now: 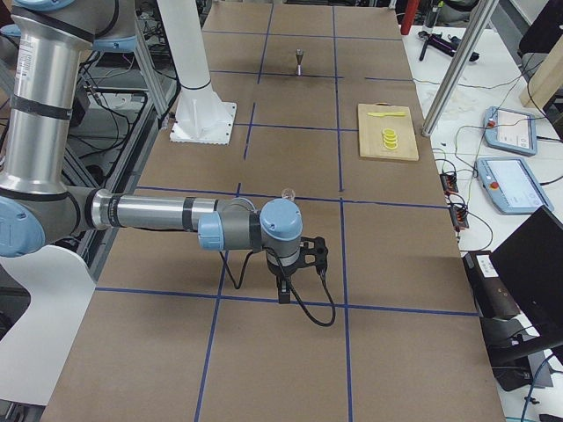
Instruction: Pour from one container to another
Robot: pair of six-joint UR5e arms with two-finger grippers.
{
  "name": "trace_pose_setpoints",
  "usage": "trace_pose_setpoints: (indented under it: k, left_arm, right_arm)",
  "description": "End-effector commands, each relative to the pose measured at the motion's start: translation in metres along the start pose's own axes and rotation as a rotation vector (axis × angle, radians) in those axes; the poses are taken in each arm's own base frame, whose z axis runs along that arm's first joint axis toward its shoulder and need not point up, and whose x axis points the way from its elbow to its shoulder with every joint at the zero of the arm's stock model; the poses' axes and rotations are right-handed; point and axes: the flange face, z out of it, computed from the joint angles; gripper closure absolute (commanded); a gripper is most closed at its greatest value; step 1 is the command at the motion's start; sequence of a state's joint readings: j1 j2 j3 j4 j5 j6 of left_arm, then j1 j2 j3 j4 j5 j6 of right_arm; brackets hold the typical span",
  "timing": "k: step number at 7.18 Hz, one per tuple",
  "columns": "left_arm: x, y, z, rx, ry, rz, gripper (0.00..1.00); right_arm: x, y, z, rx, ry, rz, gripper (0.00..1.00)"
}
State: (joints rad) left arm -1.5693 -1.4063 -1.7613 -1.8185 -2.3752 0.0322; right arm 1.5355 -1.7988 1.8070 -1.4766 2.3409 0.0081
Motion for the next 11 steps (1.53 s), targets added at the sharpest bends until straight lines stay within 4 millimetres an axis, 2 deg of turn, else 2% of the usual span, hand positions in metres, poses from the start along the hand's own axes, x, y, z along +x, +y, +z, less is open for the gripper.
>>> trace_pose_setpoints:
  k: [1, 2, 3, 4, 5, 9, 11]
  left_arm:
    - [-0.003, -0.004, 0.002, 0.037, -0.002, 0.033, 0.00]
    - [-0.001, -0.007, 0.001, 0.043, 0.001, 0.042, 0.00]
    - [0.010, -0.023, -0.010, 0.079, 0.007, 0.076, 0.00]
    - [0.014, -0.032, -0.011, 0.109, 0.034, 0.112, 0.00]
    - [0.017, -0.035, -0.015, 0.157, 0.029, 0.162, 0.00]
    - [0.022, -0.038, -0.017, 0.313, 0.052, 0.340, 0.00]
    - [0.035, -0.036, -0.028, 0.412, 0.051, 0.450, 0.00]
  right_arm:
    - [-0.016, -0.030, -0.017, 0.044, -0.002, -0.037, 0.00]
    - [-0.019, -0.031, -0.019, 0.049, -0.004, -0.042, 0.00]
    - [-0.025, -0.031, -0.024, 0.064, -0.031, -0.055, 0.00]
    - [-0.027, -0.031, -0.023, 0.062, -0.055, -0.056, 0.00]
    - [-0.027, -0.031, -0.023, 0.068, -0.056, -0.064, 0.00]
    - [-0.037, -0.044, -0.033, 0.098, -0.061, -0.091, 0.00]
    - [-0.039, -0.045, -0.035, 0.102, -0.061, -0.094, 0.00]
